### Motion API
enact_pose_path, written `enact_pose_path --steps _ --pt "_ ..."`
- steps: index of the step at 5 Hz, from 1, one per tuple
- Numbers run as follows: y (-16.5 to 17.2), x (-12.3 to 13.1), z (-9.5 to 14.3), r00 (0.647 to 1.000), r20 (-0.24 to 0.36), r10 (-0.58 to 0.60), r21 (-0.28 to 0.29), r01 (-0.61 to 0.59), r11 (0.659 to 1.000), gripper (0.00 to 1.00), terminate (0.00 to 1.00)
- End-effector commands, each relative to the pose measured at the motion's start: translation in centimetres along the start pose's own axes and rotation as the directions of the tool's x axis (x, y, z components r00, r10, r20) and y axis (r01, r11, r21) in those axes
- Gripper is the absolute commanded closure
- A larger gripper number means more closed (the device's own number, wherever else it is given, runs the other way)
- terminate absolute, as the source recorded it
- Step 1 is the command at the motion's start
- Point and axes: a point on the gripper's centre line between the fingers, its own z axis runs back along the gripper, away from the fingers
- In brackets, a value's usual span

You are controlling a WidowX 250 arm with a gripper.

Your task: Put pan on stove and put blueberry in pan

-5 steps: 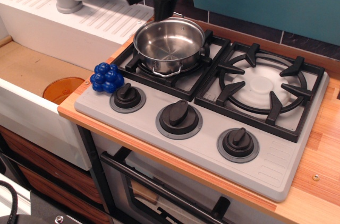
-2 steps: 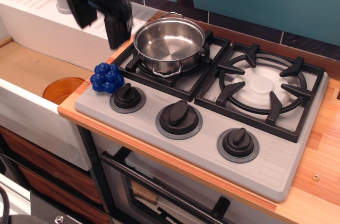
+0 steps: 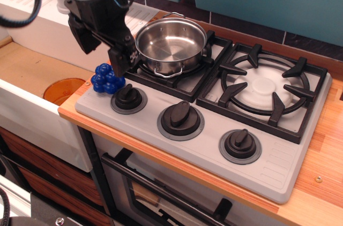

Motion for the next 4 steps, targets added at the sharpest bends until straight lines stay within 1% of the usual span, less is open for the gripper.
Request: enact_pose_path --steps 1,2,3,4 --pt "1.0 0.8 -2.7 0.997 0.073 -0.027 0.018 0.026 1.0 0.0 0.0" --pt "1.9 0.8 -3.7 0.994 0.1 -0.034 0.01 0.034 0.999 0.0 0.0" --pt "2.7 0.6 -4.0 0.993 0.116 -0.031 0.02 0.029 0.999 0.0 0.0" --pt "3.1 0.5 -3.9 0.994 0.11 -0.025 0.025 0.022 0.999 0.0 0.0"
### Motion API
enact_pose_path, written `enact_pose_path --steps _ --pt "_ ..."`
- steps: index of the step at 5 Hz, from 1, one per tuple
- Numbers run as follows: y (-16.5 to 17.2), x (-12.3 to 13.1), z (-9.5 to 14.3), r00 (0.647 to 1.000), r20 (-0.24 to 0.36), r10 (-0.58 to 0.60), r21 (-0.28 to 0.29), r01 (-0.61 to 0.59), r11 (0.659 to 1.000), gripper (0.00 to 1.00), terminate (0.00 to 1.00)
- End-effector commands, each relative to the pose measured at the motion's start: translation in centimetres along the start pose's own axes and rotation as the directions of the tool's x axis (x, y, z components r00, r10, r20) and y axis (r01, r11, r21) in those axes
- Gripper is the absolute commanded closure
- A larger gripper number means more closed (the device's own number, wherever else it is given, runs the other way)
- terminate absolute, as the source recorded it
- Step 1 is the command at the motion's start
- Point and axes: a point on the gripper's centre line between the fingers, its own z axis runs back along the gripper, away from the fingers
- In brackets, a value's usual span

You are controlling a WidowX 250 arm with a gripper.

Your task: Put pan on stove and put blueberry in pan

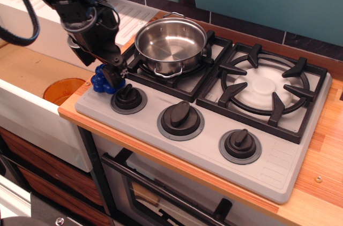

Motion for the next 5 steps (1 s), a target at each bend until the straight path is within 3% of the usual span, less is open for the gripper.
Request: enact_pose_path --steps 1,3,4,5 --pt "0.7 0.8 -0.4 1.0 0.007 0.001 0.008 -0.001 1.0 0.0 0.0" --pt "0.4 1.3 -1.8 1.0 -0.007 0.006 -0.016 -0.006 1.0 0.0 0.0" --pt "0.4 1.7 -1.3 0.999 -0.05 0.012 -0.005 -0.012 1.0 1.0 0.0" --pt "0.5 2.2 0.0 0.997 -0.074 0.018 0.017 -0.017 1.0 1.0 0.0"
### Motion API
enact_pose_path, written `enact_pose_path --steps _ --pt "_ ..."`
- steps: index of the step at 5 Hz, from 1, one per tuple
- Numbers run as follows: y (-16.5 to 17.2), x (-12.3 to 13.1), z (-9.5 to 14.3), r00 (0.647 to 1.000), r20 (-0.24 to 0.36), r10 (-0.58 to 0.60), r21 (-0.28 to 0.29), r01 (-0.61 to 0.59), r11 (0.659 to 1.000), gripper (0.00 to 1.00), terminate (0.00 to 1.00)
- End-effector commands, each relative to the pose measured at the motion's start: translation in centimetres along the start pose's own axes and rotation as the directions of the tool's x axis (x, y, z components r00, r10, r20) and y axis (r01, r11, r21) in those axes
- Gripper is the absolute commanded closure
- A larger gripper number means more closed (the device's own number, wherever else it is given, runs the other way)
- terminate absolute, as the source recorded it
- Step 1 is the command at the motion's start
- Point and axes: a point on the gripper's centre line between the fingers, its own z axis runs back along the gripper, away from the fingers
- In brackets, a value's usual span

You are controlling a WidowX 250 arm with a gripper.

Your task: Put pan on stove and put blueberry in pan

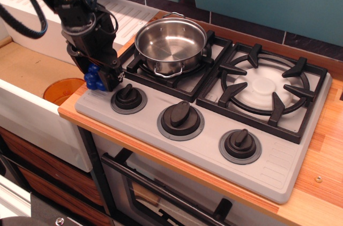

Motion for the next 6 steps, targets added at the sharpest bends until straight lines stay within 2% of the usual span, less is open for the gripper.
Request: enact_pose_path --steps 1,3,4,6 --pt "0.9 2.3 4.6 1.0 -0.004 -0.004 0.08 0.004 0.997 1.0 0.0" --pt "0.5 4.4 9.6 0.999 -0.046 -0.012 0.113 0.017 0.993 1.0 0.0" --pt "-0.5 6.3 10.6 0.999 -0.036 -0.013 0.08 0.015 0.997 1.0 0.0" --pt "-3.8 9.9 10.2 1.0 -0.017 0.008 0.004 -0.008 1.0 1.0 0.0"
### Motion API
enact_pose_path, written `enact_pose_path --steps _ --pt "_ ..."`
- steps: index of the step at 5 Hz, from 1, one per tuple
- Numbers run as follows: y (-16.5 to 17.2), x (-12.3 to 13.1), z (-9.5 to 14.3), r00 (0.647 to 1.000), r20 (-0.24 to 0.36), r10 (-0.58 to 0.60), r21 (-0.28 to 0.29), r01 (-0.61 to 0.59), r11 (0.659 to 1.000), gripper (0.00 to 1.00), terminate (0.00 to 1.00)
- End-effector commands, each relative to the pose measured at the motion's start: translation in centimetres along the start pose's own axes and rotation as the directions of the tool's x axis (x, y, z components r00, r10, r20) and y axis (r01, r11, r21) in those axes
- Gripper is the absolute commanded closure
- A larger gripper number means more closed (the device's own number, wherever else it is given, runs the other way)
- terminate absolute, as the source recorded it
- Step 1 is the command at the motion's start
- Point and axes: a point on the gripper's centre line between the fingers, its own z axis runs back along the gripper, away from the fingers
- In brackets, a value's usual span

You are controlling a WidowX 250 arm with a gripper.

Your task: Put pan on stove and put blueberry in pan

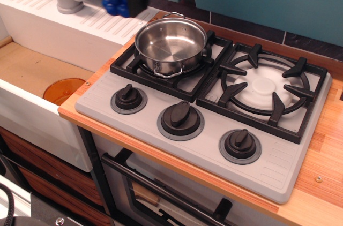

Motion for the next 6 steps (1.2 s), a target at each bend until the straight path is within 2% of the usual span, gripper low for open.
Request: enact_pose_path --steps 1,2,3,6 --pt "-2.8 4.0 -0.3 0.996 0.085 0.01 -0.022 -0.008 1.0 1.0 0.0" --pt "-3.2 4.6 -1.0 0.995 0.102 -0.009 -0.027 0.011 1.0 1.0 0.0" --pt "-3.3 4.8 -1.4 0.993 0.113 -0.012 -0.031 0.016 0.999 0.0 0.0" --pt "-3.1 4.5 -0.3 0.994 0.107 -0.008 0.004 0.008 1.0 0.0 0.0"
